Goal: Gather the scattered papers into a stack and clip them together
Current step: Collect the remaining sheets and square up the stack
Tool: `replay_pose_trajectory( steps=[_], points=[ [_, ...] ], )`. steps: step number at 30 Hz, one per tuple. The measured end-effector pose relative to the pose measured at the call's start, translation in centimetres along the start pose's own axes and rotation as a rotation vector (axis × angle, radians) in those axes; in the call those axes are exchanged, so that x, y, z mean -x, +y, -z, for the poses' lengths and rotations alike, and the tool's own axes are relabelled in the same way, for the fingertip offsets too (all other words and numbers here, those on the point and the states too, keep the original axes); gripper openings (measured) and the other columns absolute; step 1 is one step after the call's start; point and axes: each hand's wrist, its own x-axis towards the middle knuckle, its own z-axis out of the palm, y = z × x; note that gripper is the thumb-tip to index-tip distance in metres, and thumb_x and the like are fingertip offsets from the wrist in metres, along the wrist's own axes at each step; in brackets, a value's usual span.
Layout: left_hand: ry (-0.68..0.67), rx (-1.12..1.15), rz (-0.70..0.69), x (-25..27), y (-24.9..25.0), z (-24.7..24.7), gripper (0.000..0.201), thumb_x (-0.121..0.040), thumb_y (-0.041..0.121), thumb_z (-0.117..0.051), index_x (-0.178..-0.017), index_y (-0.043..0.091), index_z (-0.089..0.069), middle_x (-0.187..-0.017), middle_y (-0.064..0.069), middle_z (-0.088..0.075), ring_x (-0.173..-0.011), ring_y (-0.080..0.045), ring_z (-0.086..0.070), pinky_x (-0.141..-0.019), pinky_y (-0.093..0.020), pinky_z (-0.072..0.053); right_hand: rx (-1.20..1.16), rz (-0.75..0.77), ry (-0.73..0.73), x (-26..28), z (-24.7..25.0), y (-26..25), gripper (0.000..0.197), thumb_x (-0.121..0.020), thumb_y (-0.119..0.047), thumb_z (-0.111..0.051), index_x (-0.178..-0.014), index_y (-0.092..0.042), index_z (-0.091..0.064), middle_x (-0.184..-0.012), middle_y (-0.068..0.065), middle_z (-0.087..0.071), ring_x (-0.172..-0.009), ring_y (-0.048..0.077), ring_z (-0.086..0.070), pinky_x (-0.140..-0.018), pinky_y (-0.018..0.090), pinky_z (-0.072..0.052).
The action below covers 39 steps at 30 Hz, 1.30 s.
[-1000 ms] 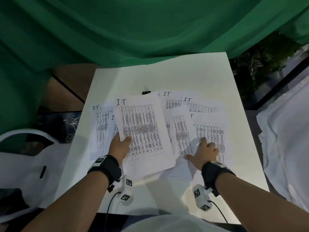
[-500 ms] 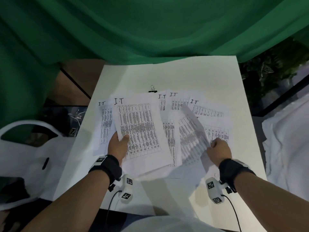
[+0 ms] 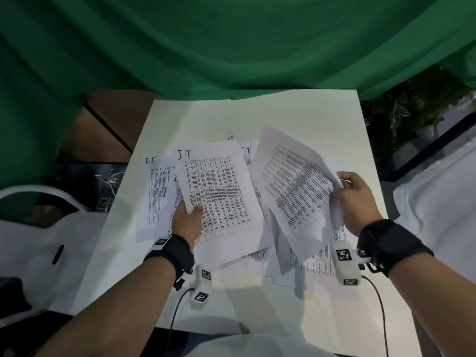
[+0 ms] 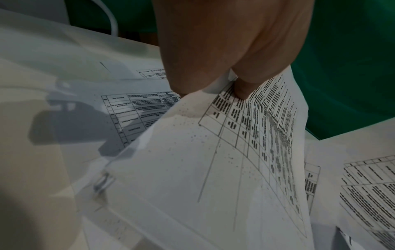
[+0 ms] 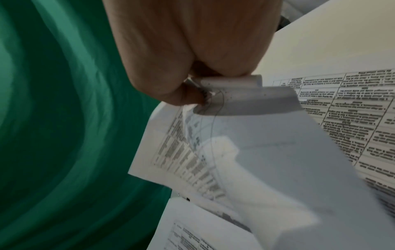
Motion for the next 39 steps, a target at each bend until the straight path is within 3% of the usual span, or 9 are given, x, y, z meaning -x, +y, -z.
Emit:
replay_pose_trajectory(
  steps=[5, 8, 12, 17, 21, 26, 32, 36, 39],
  points=[
    [0.017, -0.035, 0.049, -0.1, 0.0, -0.4, 0.024, -0.108, 0.016, -0.053, -0.129, 0.027, -0.057, -0.106, 0.009, -0.064, -0.080, -0.002, -0.055, -0.061, -0.021, -0.042, -0.092, 0.022, 0.126, 0.3, -0.6, -0.4, 0.044, -0.088, 0.018, -0.045, -0.119, -0.013, -0.053, -0.091, 0.003, -0.063, -0.076, 0.021, -0.057, -0.070, 0.033, -0.048],
    [0.030, -0.058, 0.061, -0.8, -0.6, -0.1, 0.034, -0.108, 0.015, -0.053, -0.142, 0.017, -0.057, -0.112, 0.003, -0.064, -0.079, -0.003, -0.054, -0.060, -0.020, -0.040, -0.067, 0.004, 0.094, 0.7, -0.6, -0.5, 0.045, -0.089, 0.018, -0.046, -0.123, -0.011, -0.053, -0.093, 0.003, -0.062, -0.077, 0.022, -0.056, -0.072, 0.036, -0.050],
    [-0.032, -0.012, 0.104, -0.6, 0.0, -0.6, 0.027, -0.107, 0.017, -0.055, -0.134, 0.021, -0.057, -0.102, 0.010, -0.063, -0.089, -0.013, -0.061, -0.067, -0.025, -0.045, -0.027, -0.075, 0.024, 0.9, -1.0, 0.6, 0.050, -0.089, 0.014, -0.048, -0.132, -0.011, -0.051, -0.104, 0.011, -0.064, -0.090, 0.032, -0.062, -0.084, 0.050, -0.054],
    [-0.161, -0.003, 0.095, 0.5, 1.5, -2.0, 0.043, -0.105, 0.023, -0.061, -0.147, 0.022, -0.054, -0.138, 0.004, -0.064, -0.126, -0.022, -0.058, -0.102, -0.036, -0.043, 0.079, -0.233, -0.147, 1.5, -2.9, 3.3, 0.051, -0.093, 0.010, -0.057, -0.138, -0.011, -0.043, -0.123, 0.020, -0.066, -0.102, 0.040, -0.070, -0.085, 0.055, -0.061],
    [-0.248, 0.010, 0.028, 1.2, 2.8, -3.1, 0.038, -0.103, 0.029, -0.063, -0.141, 0.028, -0.059, -0.133, 0.009, -0.070, -0.124, -0.016, -0.064, -0.103, -0.033, -0.048, 0.273, -0.266, -0.279, 2.3, -4.1, 4.6, 0.047, -0.092, 0.009, -0.058, -0.134, -0.009, -0.048, -0.123, 0.022, -0.064, -0.106, 0.045, -0.069, -0.095, 0.062, -0.058],
    [-0.269, 0.022, 0.026, 0.9, 2.9, -3.9, 0.091, -0.083, 0.092, -0.044, -0.156, 0.037, -0.045, -0.155, 0.019, -0.048, -0.145, -0.011, -0.043, -0.124, -0.049, -0.031, 0.350, -0.280, -0.420, 2.9, -4.6, 5.2, 0.053, -0.091, 0.010, -0.059, -0.136, -0.014, -0.047, -0.127, 0.026, -0.063, -0.113, 0.049, -0.068, -0.099, 0.066, -0.054],
    [-0.273, -0.077, -0.104, 1.6, 2.5, -3.9, 0.048, -0.108, 0.034, -0.057, -0.153, 0.022, -0.048, -0.138, 0.013, -0.056, -0.132, -0.012, -0.051, -0.108, -0.030, -0.037, 0.452, -0.256, -0.500, 4.0, -4.4, 5.2, 0.056, -0.092, 0.000, -0.066, -0.139, -0.018, -0.041, -0.120, 0.019, -0.068, -0.105, 0.043, -0.072, -0.088, 0.051, -0.062],
    [-0.419, -0.084, -0.044, 0.9, 2.0, -3.1, 0.054, -0.106, 0.037, -0.058, -0.157, 0.024, -0.043, -0.146, 0.010, -0.054, -0.135, -0.010, -0.048, -0.111, -0.031, -0.033, 0.319, -0.385, -0.475, 4.0, -3.9, 5.3, 0.045, -0.099, -0.022, -0.069, -0.137, -0.015, -0.048, -0.119, 0.020, -0.071, -0.097, 0.034, -0.069, -0.090, 0.047, -0.060],
    [-0.537, -0.100, -0.015, 0.4, 1.1, -2.0, 0.059, -0.103, 0.045, -0.061, -0.157, 0.030, -0.043, -0.151, 0.015, -0.054, -0.142, -0.011, -0.047, -0.119, -0.036, -0.032, 0.266, -0.419, -0.588, 4.3, -4.0, 5.7, 0.014, -0.104, -0.013, -0.061, -0.115, -0.004, -0.056, -0.087, 0.010, -0.060, -0.076, 0.024, -0.055, -0.084, 0.044, -0.052]
  ],
)
